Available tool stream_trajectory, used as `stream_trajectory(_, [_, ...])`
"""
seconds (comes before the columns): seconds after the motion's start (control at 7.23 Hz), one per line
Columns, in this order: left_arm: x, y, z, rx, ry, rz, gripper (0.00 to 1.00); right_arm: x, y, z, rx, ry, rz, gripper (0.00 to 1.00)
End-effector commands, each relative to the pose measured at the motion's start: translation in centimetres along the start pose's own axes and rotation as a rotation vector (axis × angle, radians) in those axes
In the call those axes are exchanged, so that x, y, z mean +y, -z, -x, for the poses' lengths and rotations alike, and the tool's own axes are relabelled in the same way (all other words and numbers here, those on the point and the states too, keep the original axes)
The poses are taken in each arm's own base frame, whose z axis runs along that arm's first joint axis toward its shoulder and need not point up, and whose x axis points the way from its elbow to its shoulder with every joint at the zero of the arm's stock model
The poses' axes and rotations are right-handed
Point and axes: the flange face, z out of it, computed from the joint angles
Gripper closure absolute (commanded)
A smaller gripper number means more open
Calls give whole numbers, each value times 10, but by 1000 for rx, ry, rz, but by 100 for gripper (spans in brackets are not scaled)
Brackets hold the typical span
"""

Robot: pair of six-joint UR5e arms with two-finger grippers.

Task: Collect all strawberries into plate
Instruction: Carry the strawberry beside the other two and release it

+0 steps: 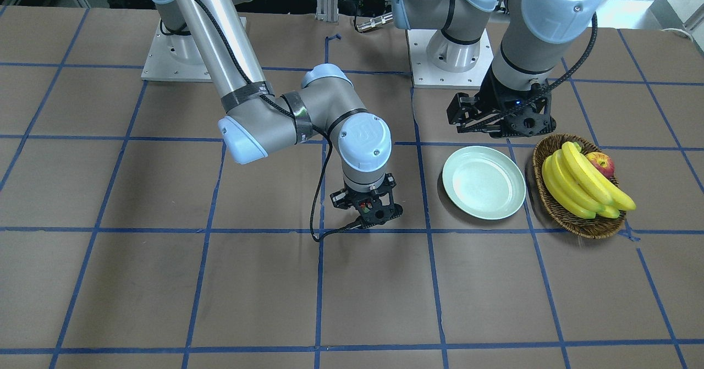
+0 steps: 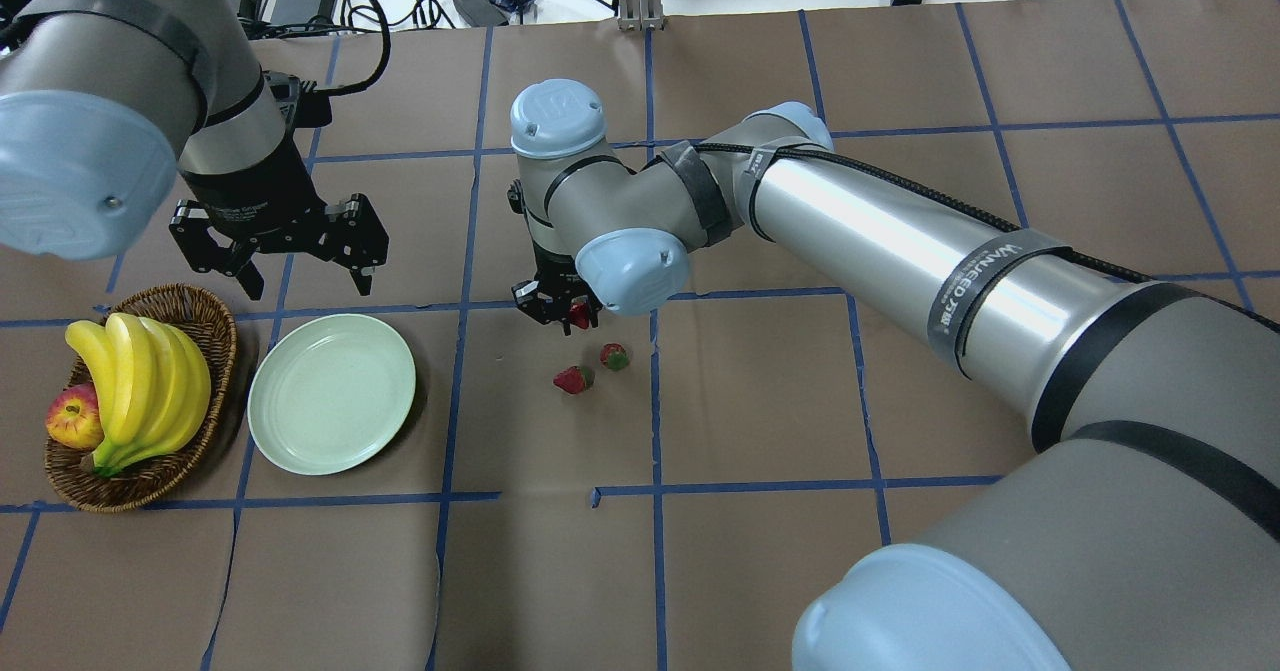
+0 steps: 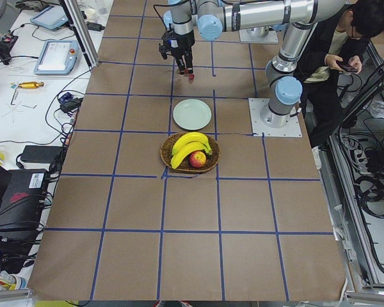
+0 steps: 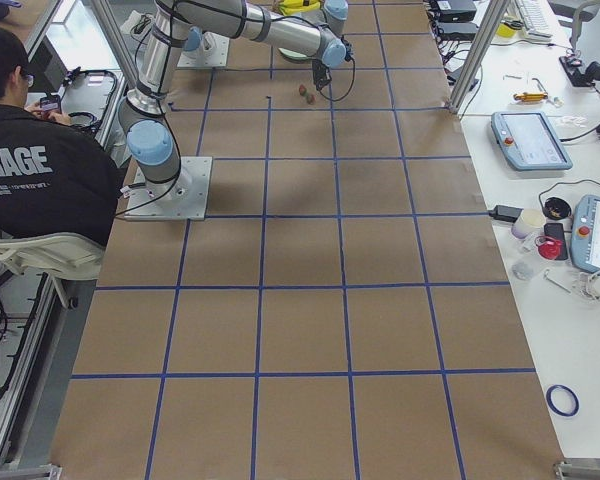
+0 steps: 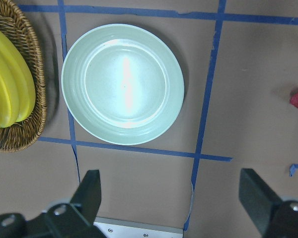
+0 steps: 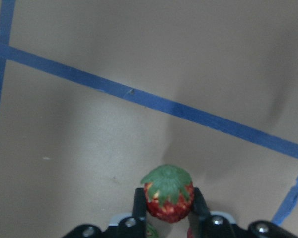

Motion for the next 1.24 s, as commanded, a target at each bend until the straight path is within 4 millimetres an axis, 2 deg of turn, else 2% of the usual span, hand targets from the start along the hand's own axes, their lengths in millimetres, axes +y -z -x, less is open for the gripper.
stream_trajectory(0.0, [-1,-1,0,0,-1,3,0,0,-10,0,-5,0,18,38])
stream_trajectory(0.14, [-1,-1,0,-1,-1,3,0,0,-10,0,-5,1,18,32])
stream_trajectory(0.28, [-1,-2,0,-1,-1,6,0,0,-6,0,-5,4,10,19])
stream_trajectory(0.41, [-1,-2,-1,-2,-2,6,0,0,-3,1,-6,10,4,1])
stream_trajectory(0.55, [-2,-4,-1,-3,-3,9,0,-2,4,1,-7,14,-5,0])
stream_trajectory(0.83, [-5,-6,-1,-4,12,13,0,6,56,0,19,25,-60,0])
stream_trajectory(0.97, [-7,-8,-3,-1,12,15,0,12,80,-7,28,11,-34,0])
stream_trajectory(1.11, [-9,-6,-3,2,14,-3,0,22,119,-27,46,-9,-11,0])
